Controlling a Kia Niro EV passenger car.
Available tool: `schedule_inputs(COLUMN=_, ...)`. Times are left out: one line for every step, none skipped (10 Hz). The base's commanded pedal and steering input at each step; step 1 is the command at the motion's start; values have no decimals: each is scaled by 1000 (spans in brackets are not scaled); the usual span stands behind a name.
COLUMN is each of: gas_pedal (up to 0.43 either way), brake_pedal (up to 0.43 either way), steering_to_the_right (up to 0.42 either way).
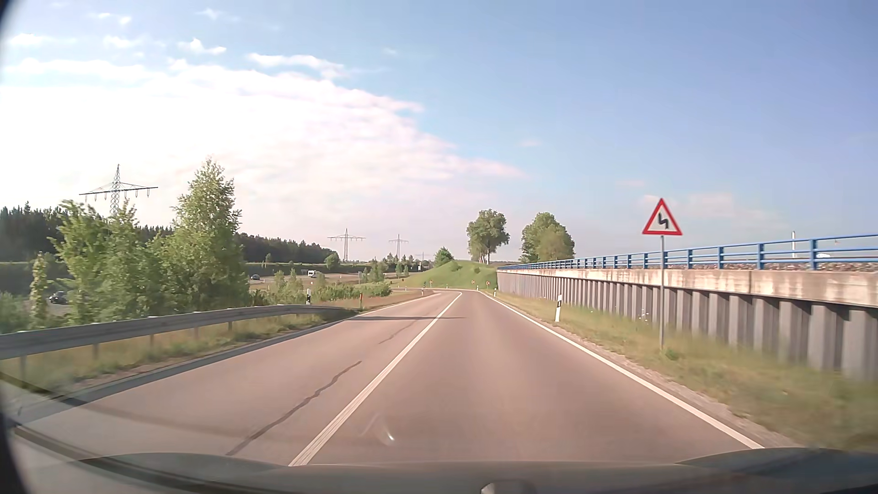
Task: Follow the waypoints while adhering to traffic rules and regulations
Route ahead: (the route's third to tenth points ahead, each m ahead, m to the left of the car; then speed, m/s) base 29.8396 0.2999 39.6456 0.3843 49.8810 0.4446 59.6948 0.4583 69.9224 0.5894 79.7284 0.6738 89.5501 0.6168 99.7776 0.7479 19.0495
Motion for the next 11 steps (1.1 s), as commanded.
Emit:
schedule_inputs(gas_pedal=110, brake_pedal=0, steering_to_the_right=4)
schedule_inputs(gas_pedal=110, brake_pedal=0, steering_to_the_right=5)
schedule_inputs(gas_pedal=110, brake_pedal=0, steering_to_the_right=5)
schedule_inputs(gas_pedal=110, brake_pedal=0, steering_to_the_right=5)
schedule_inputs(gas_pedal=110, brake_pedal=0, steering_to_the_right=5)
schedule_inputs(gas_pedal=110, brake_pedal=0, steering_to_the_right=5)
schedule_inputs(gas_pedal=110, brake_pedal=0, steering_to_the_right=5)
schedule_inputs(gas_pedal=0, brake_pedal=0, steering_to_the_right=5)
schedule_inputs(gas_pedal=0, brake_pedal=0, steering_to_the_right=4)
schedule_inputs(gas_pedal=0, brake_pedal=0, steering_to_the_right=3)
schedule_inputs(gas_pedal=0, brake_pedal=0, steering_to_the_right=2)
